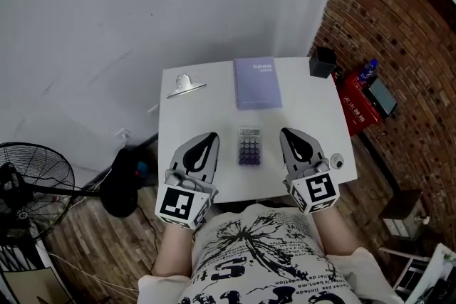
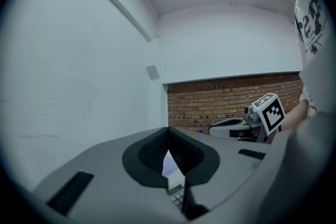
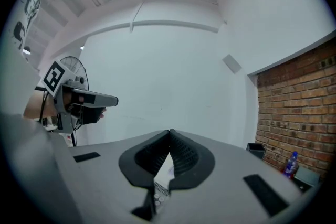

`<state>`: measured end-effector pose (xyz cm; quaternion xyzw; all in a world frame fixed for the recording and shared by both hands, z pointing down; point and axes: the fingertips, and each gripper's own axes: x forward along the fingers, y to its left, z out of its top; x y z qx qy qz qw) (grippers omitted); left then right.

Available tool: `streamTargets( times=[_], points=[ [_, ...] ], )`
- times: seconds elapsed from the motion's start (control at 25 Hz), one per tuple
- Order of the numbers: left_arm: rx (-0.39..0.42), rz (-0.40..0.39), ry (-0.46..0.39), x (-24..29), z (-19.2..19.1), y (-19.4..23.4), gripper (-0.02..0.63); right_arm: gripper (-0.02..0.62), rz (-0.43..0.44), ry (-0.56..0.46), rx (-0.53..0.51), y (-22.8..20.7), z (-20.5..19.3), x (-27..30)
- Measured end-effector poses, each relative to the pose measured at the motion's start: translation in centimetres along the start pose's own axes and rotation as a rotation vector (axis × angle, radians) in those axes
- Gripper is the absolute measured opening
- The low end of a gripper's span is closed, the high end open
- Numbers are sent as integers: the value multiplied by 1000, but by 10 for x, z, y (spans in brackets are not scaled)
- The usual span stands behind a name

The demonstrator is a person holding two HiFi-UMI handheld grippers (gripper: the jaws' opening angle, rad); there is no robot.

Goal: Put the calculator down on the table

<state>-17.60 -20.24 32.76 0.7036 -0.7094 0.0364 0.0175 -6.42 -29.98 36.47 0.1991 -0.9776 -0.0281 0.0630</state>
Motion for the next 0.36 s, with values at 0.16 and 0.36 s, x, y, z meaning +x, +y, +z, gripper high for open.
streamTargets(
  times=[0.16, 0.36],
  points=[
    [-1, 4, 1, 3, 2, -2, 14, 12, 1, -2, 6, -5, 2, -1],
    [-2, 5, 8, 6, 2, -6, 14, 12, 2, -2, 14, -12, 3, -3]
  ],
)
